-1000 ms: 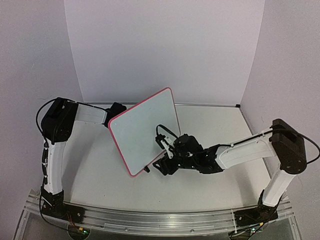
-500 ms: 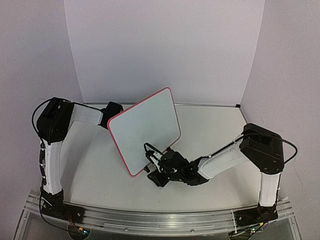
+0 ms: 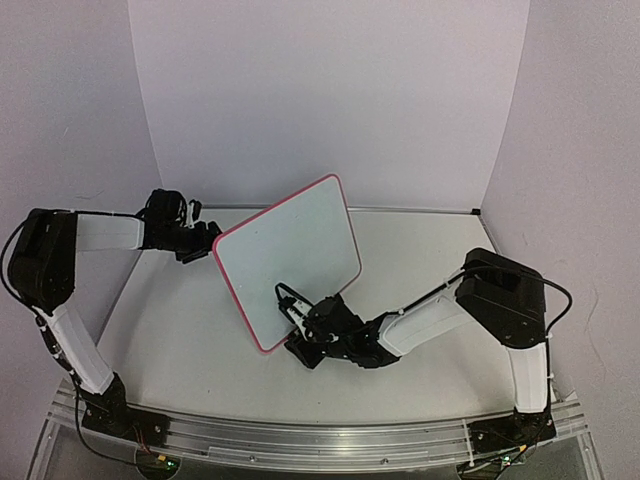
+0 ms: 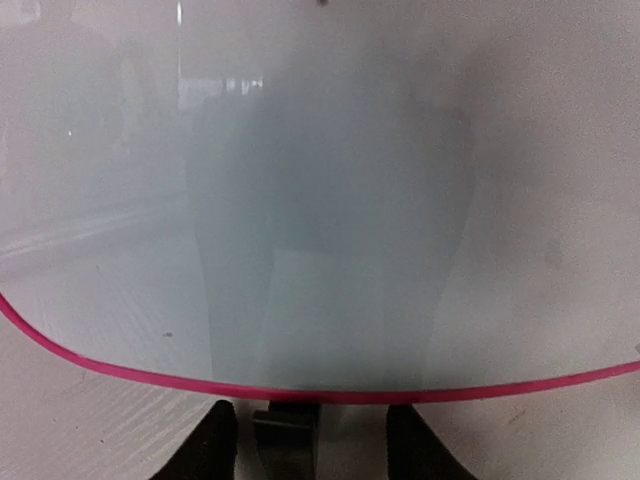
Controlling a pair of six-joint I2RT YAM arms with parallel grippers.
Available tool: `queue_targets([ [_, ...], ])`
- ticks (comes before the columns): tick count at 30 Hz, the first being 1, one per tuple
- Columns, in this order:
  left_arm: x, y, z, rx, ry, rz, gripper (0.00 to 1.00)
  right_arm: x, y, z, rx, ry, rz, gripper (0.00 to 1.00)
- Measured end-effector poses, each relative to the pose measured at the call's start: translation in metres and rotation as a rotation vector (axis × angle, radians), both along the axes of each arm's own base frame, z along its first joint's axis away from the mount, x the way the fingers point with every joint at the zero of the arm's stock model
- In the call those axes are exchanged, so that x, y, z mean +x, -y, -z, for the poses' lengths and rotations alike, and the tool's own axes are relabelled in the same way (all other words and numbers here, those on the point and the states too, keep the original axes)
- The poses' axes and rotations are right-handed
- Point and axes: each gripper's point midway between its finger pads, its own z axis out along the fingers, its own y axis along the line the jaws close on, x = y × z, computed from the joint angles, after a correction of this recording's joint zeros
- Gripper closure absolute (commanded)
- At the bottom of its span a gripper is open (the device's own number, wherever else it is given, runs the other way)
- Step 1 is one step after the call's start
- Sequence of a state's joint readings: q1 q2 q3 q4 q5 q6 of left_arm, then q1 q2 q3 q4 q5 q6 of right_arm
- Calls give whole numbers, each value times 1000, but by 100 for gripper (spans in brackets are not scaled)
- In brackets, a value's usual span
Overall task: Write a sentence on the whiteboard
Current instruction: Move the whiteboard to the center of the board.
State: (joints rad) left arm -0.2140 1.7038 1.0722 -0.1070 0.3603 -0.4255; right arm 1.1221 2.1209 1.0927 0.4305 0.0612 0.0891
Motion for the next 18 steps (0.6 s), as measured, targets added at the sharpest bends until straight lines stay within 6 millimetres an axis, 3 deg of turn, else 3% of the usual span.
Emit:
queue_targets([
  [4, -13, -5, -41, -10, 68, -25, 19, 4, -8, 0, 12, 11, -3, 80],
  [9, -28, -16, -78, 7, 125, -65, 15, 8, -10, -1, 19, 22, 31, 99],
  [18, -61, -34, -111, 58, 132, -97, 13, 24, -1, -2, -6, 59, 192, 100],
])
